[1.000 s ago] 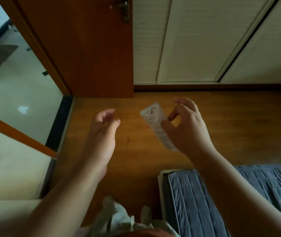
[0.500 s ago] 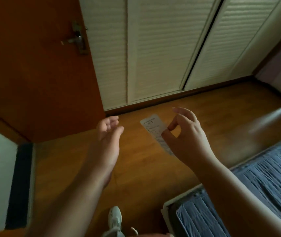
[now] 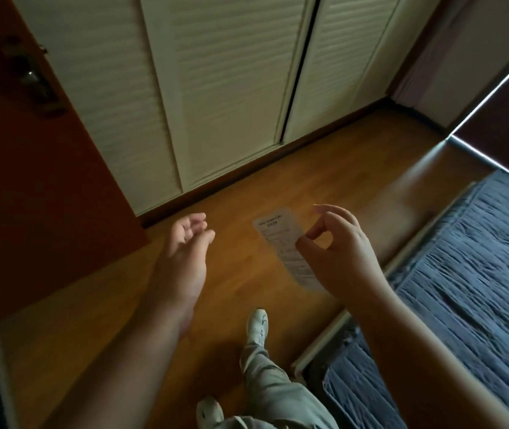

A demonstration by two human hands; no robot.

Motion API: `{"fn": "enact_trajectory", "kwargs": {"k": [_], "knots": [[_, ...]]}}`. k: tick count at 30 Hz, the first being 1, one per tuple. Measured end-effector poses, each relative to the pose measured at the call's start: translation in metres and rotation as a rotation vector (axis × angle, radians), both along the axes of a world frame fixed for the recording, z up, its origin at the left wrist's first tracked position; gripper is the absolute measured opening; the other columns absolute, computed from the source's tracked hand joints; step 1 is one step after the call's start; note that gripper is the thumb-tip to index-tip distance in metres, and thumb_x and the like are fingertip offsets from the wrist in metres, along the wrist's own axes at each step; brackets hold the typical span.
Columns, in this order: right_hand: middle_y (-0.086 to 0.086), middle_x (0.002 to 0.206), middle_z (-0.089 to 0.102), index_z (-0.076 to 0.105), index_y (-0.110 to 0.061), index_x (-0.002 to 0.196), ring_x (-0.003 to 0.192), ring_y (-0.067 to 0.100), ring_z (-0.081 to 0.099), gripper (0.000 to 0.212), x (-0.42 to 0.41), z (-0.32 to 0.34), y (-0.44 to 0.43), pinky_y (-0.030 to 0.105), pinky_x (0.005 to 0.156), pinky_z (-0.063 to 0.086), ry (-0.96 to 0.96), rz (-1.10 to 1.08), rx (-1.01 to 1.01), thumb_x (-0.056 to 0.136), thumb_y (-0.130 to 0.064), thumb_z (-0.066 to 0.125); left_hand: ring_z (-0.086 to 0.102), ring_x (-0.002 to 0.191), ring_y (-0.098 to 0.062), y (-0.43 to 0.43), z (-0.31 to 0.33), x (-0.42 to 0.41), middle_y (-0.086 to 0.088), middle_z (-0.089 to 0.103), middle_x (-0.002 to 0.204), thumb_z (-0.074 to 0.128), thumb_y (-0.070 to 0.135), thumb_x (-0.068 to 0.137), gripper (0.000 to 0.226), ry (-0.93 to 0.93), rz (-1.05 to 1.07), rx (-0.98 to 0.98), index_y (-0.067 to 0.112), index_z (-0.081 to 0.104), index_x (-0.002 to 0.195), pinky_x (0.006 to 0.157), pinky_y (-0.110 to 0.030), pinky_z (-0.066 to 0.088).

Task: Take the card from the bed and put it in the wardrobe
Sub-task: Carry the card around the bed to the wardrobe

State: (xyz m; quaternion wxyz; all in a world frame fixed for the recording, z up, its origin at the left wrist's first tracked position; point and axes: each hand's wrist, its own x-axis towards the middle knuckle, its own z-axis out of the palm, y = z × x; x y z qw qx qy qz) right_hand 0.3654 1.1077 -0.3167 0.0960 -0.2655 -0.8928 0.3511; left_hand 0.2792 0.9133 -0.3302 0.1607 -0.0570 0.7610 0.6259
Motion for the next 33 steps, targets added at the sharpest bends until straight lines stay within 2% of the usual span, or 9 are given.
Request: {"fn": "enact_trajectory", "kwargs": {"k": [4, 8, 14, 18, 22, 26, 30, 33], "knots": [[-0.012, 0.146, 0.05, 0.055, -0.034, 0.073, 0.129, 0.024, 0.053, 0.016, -0.037, 0.001, 0.029, 0.051, 0.088, 0.06, 0.046, -0.039, -0.044, 0.075, -0.048, 0.062, 0.058, 0.109, -0.002, 0.033, 0.002, -0.042, 0.019, 0.061, 0.117, 0.053, 0.025, 0.1, 0.027, 0.015, -0.026, 0.015, 0.03, 0.06, 0.126, 0.083, -0.031, 0.047], [-0.01, 0.148, 0.048, 0.054, -0.032, 0.074, 0.131, 0.024, 0.052, 0.017, -0.08, -0.004, 0.069, 0.05, 0.09, 0.06, 0.083, -0.051, -0.072, 0.081, -0.042, 0.066, 0.058, 0.106, 0.0, 0.081, 0.006, -0.092, 0.019, 0.061, 0.119, 0.051, 0.023, 0.1, 0.028, 0.055, -0.056, -0.01, 0.024, 0.059, 0.127, 0.077, -0.025, 0.044], [-0.009, 0.149, 0.047, 0.053, -0.029, 0.076, 0.134, 0.019, 0.049, 0.022, -0.135, -0.016, 0.144, 0.039, 0.088, 0.062, 0.111, -0.107, -0.118, 0.087, -0.033, 0.072, 0.057, 0.113, -0.005, 0.165, 0.004, -0.152, 0.009, 0.062, 0.126, 0.051, 0.023, 0.1, 0.028, 0.03, -0.127, -0.036, 0.032, 0.058, 0.126, 0.083, -0.026, 0.043], [-0.015, 0.147, 0.046, 0.057, -0.028, 0.079, 0.13, 0.018, 0.052, 0.018, -0.155, -0.013, 0.196, 0.016, 0.07, 0.055, 0.121, -0.139, -0.1, 0.09, -0.03, 0.071, 0.057, 0.115, -0.006, 0.216, 0.005, -0.18, 0.009, 0.061, 0.126, 0.051, 0.022, 0.1, 0.028, 0.031, -0.166, -0.016, 0.032, 0.058, 0.126, 0.088, -0.028, 0.044], [-0.015, 0.148, 0.046, 0.057, -0.028, 0.08, 0.131, 0.017, 0.051, 0.016, -0.169, -0.001, 0.236, 0.014, 0.068, 0.052, 0.134, -0.211, -0.115, 0.089, -0.03, 0.07, 0.058, 0.116, -0.007, 0.257, 0.006, -0.205, 0.01, 0.061, 0.126, 0.052, 0.024, 0.1, 0.029, 0.017, -0.207, 0.002, 0.034, 0.058, 0.126, 0.087, -0.029, 0.045], [-0.014, 0.149, 0.045, 0.058, -0.027, 0.081, 0.124, 0.008, 0.048, 0.015, -0.181, 0.006, 0.271, 0.005, 0.048, 0.045, 0.123, -0.268, -0.061, 0.091, -0.03, 0.07, 0.057, 0.113, -0.003, 0.299, 0.009, -0.234, 0.012, 0.06, 0.127, 0.052, 0.024, 0.101, 0.029, 0.013, -0.272, 0.008, 0.036, 0.057, 0.126, 0.088, -0.03, 0.047], [-0.014, 0.149, 0.045, 0.058, -0.029, 0.08, 0.125, 0.005, 0.043, 0.017, -0.203, 0.009, 0.303, 0.003, 0.047, 0.044, 0.114, -0.336, -0.053, 0.09, -0.028, 0.072, 0.056, 0.114, -0.005, 0.345, 0.007, -0.27, 0.012, 0.06, 0.124, 0.052, 0.025, 0.1, 0.028, 0.009, -0.353, 0.025, 0.036, 0.056, 0.125, 0.092, -0.034, 0.048], [-0.017, 0.148, 0.044, 0.062, -0.032, 0.081, 0.127, 0.002, 0.04, 0.014, -0.227, 0.013, 0.326, 0.006, 0.049, 0.043, 0.104, -0.363, -0.042, 0.088, -0.03, 0.074, 0.057, 0.114, -0.007, 0.379, 0.004, -0.302, 0.011, 0.06, 0.123, 0.052, 0.026, 0.1, 0.026, 0.008, -0.414, 0.051, 0.037, 0.057, 0.123, 0.091, -0.035, 0.048]]}}
